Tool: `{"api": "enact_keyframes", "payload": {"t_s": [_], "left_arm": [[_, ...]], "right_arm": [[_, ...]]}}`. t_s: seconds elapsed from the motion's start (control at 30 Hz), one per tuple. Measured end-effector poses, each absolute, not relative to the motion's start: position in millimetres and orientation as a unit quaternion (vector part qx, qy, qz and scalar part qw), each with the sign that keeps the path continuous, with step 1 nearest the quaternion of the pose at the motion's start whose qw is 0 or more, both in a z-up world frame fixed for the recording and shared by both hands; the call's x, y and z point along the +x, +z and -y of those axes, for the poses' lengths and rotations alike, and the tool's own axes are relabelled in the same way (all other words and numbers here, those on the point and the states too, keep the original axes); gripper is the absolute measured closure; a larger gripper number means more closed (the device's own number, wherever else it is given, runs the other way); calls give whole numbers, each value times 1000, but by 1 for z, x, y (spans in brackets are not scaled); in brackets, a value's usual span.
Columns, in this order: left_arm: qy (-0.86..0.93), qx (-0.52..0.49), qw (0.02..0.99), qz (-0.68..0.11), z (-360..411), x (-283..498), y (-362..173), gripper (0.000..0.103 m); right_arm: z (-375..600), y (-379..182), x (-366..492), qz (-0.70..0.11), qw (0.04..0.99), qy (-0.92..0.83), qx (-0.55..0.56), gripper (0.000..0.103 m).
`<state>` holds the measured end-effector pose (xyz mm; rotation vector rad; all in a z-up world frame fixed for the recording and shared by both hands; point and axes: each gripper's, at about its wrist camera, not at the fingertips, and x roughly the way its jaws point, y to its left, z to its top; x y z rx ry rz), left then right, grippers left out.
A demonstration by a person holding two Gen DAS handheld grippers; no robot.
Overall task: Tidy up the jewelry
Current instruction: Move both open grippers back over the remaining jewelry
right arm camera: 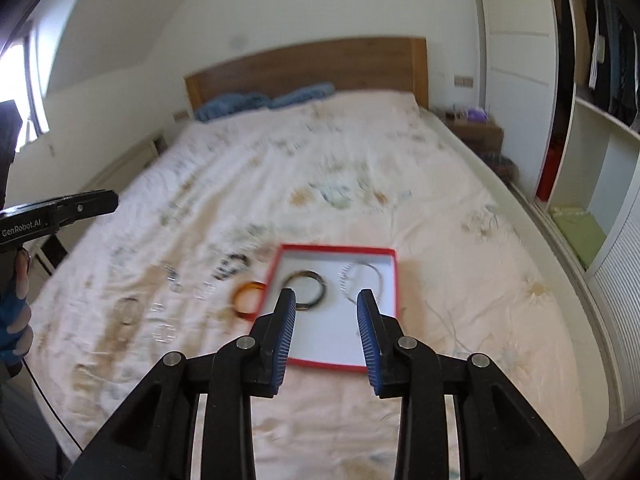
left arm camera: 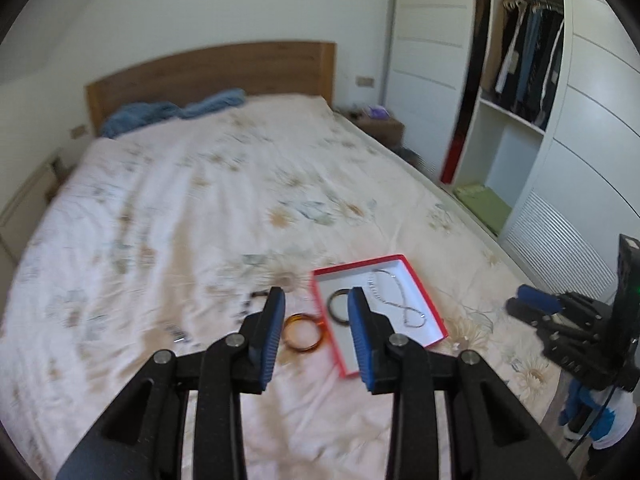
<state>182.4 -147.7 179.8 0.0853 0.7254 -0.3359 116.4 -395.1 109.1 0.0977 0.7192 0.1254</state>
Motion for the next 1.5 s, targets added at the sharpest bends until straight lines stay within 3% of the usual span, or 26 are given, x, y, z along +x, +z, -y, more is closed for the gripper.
{"api": "enact_keyframes", "payload": {"t_s": [0.43,0.7,1.13,1.5], "left_arm": [[-83,18,957,-277,29,32,225,72],[-68,-3,959,-277,-8,7,212,72],[-9,-48,937,-345,-60,48,124,72],[31,-109,893,-436,-97,132,-12,73]], "right_arm": [[320,185,2,-277,952,124,46,71],[287,191,-13,-262,951,160,37,71],[243,131,26,-315,924,213,34,71],[193,20,119,-408,872,268,44,71]]}}
